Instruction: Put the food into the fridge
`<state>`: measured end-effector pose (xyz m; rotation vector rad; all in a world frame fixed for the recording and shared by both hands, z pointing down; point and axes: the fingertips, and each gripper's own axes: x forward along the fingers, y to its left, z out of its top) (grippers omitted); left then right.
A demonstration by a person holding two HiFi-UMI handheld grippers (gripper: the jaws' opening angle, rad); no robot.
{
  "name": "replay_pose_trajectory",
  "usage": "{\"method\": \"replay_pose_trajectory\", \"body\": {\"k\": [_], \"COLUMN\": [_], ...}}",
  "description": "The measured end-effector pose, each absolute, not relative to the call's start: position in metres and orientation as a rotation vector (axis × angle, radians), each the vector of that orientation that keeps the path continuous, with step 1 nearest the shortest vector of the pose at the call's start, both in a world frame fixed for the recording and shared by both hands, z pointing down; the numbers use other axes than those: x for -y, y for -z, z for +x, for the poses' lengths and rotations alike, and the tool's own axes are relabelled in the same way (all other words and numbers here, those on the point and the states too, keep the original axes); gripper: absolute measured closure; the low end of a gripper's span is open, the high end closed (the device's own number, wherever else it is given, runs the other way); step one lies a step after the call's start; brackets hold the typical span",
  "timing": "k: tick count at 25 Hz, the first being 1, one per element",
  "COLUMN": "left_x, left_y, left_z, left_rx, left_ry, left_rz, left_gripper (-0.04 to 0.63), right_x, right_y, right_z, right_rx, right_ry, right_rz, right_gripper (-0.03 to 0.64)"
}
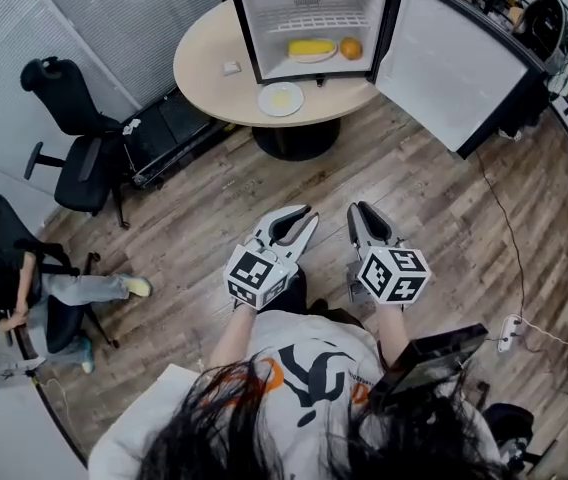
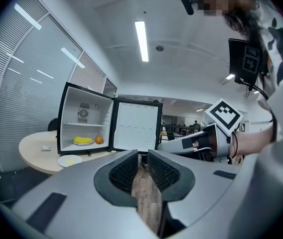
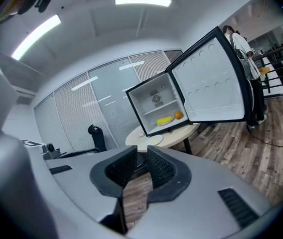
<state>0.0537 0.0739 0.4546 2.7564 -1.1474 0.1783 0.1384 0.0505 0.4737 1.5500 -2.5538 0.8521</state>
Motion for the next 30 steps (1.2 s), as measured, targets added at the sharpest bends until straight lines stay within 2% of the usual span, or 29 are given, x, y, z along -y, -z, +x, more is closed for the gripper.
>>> {"method": "replay_pose_trajectory", "body": {"k": [30], "left_x": [-0.094], "left_y": [-0.447], "left_z": [0.078], "left_rx": [1.114], "left_ry": [-0.134], "left_rz": [2.802], "left_gripper": [0.532], "right_x": [-0.070], "right_y": [-0.474], "right_z": [0.153], "right_rx": [2.539], "right_ry": [-0.782], "right_rz": [1.536], "right_gripper": [0.549]}}
